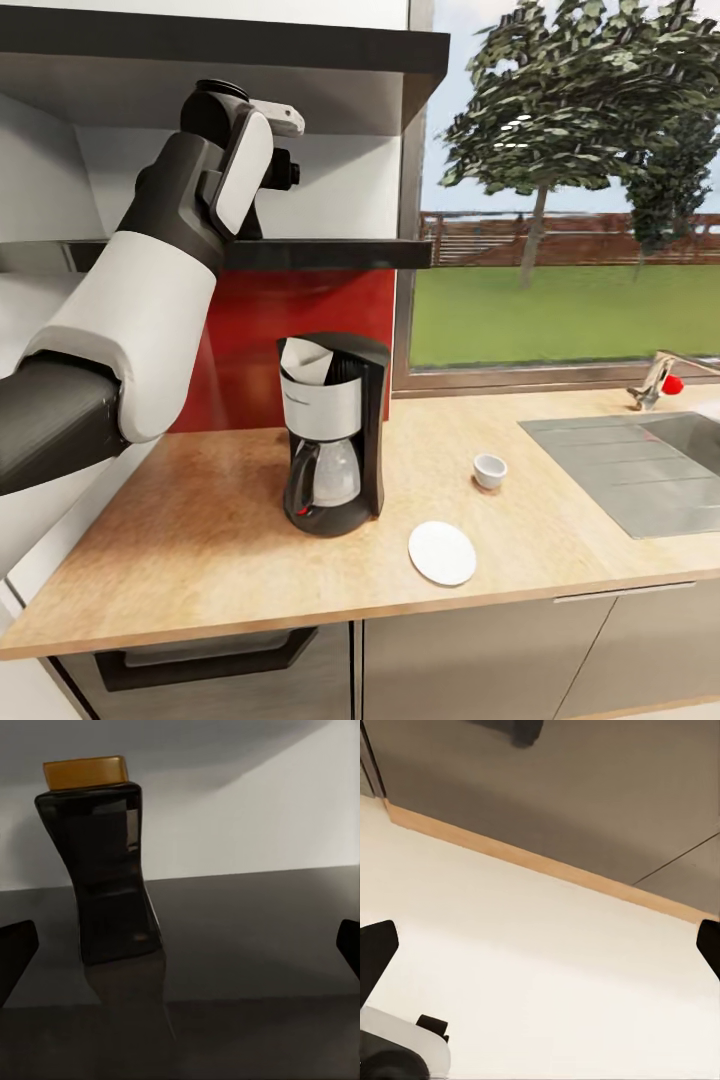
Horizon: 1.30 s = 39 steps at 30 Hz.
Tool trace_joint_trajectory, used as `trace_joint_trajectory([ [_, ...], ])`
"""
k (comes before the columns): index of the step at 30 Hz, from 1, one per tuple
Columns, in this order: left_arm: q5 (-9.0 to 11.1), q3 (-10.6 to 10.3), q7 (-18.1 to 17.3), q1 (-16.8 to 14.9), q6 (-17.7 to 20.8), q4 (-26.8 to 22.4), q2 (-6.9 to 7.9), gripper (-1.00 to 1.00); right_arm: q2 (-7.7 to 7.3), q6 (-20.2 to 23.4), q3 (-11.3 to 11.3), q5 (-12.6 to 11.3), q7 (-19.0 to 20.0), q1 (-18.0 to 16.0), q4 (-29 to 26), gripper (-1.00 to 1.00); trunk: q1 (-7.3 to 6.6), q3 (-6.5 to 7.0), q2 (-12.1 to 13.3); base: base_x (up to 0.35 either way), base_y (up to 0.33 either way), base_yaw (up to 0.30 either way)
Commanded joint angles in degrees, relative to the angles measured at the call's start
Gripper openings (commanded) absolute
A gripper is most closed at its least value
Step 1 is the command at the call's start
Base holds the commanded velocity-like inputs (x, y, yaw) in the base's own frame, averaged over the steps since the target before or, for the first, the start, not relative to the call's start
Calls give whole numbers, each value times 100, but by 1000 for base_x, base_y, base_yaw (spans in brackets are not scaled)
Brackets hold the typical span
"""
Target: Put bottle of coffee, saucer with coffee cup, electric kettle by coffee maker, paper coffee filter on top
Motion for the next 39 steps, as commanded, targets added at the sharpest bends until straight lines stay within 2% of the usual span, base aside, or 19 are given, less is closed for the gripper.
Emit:
trace_joint_trajectory([
  [1,57,-6,55,-6,12,-1,0,100,-1,0,2,64,-49,1,45,100,2,-9,-8,23,0,0],
  [6,57,18,49,-6,17,-132,0,100,-1,-15,11,76,-45,3,409,100,2,-9,-8,25,11,0],
  [11,57,28,47,-6,20,-179,0,100,-1,-24,13,78,-32,5,513,100,2,-9,-8,146,108,0],
  [39,57,44,40,-6,29,-186,0,100,4,-25,13,70,-28,0,526,100,2,-9,-8,106,61,0],
])
